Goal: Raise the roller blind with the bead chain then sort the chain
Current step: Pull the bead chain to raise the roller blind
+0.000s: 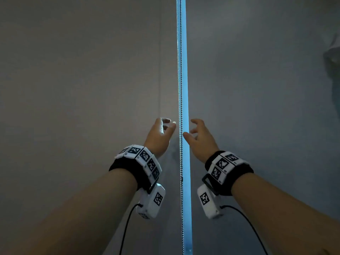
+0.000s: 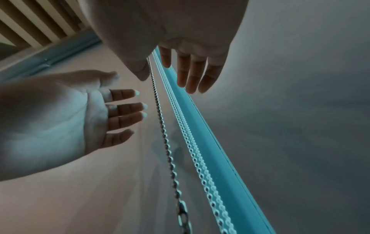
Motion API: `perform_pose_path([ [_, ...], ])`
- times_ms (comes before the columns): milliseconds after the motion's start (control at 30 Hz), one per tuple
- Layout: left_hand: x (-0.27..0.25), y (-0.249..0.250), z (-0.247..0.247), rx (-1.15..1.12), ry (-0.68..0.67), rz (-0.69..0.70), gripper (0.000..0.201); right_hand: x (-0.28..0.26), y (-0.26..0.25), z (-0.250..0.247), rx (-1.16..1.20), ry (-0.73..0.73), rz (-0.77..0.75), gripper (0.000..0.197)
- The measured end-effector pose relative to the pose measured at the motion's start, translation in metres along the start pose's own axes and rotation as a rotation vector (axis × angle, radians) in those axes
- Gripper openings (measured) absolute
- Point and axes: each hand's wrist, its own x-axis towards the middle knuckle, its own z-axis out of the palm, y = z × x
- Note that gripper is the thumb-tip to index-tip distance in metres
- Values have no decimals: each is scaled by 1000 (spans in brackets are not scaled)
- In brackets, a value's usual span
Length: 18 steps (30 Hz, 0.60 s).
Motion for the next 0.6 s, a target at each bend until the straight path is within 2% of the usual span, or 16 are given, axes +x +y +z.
perform_pose_path([
  [133,0,6,9,-55,44,-21,34,5,6,4,204,-91,109,49],
  [233,0,11,19,-102,54,-30,30,7,12,11,422,-168,198,29],
  [300,0,15,26,-147,60,-48,30,4,16,16,548,-167,212,16],
  [433,-1,27,39,-249,66,-98,28,-5,23,22,534,-36,129,35],
  [533,1,34,45,-232,39,-95,30,-11,23,21,584,-19,71,38],
  [600,2,37,47,-220,26,-85,30,-13,24,20,536,-21,42,40],
])
